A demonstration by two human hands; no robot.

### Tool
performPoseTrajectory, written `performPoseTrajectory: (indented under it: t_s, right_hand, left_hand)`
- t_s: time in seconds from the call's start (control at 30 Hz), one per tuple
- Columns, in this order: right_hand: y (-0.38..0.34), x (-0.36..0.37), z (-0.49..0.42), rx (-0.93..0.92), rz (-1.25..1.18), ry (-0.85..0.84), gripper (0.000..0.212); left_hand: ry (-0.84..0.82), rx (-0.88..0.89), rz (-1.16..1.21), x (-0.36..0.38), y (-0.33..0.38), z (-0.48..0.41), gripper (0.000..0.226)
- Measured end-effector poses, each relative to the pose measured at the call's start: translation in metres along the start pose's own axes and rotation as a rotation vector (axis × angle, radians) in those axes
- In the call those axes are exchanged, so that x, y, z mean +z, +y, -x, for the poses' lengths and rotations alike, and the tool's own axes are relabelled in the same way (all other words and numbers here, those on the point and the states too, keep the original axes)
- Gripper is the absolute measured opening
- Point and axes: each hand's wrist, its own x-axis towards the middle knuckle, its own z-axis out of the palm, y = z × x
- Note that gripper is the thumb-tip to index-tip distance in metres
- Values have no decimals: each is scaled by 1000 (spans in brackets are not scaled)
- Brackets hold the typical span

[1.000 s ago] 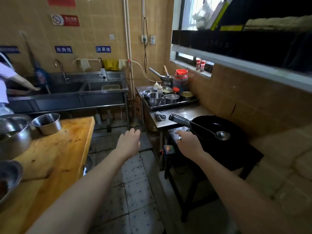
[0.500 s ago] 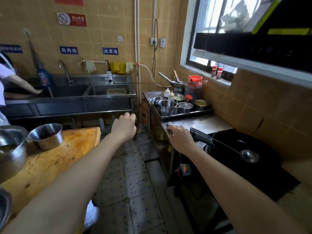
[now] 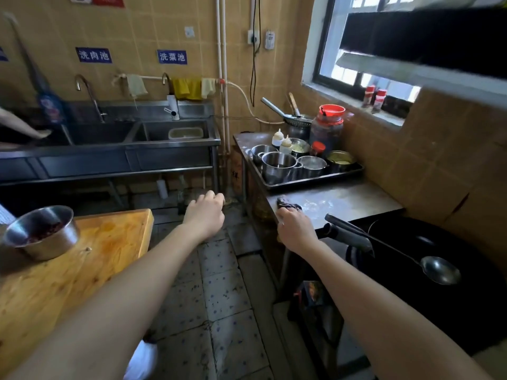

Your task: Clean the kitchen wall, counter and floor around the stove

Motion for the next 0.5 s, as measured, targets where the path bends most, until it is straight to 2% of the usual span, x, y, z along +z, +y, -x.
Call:
performPoseTrajectory:
  t_s: [0.13,0.3,0.5]
  right_hand:
    - [18,26,-52,-20,0,-11,35]
    - [47,52,-107,46,-17,-81,34]
    - [54,83,-140,87,-37,-154,37]
  left_hand:
    - [-54,-23,-8,26,7,-48,30]
    - [-65,-35,5,50,13,-111,30]
    - [-137,-53,24,83,8,-154,30]
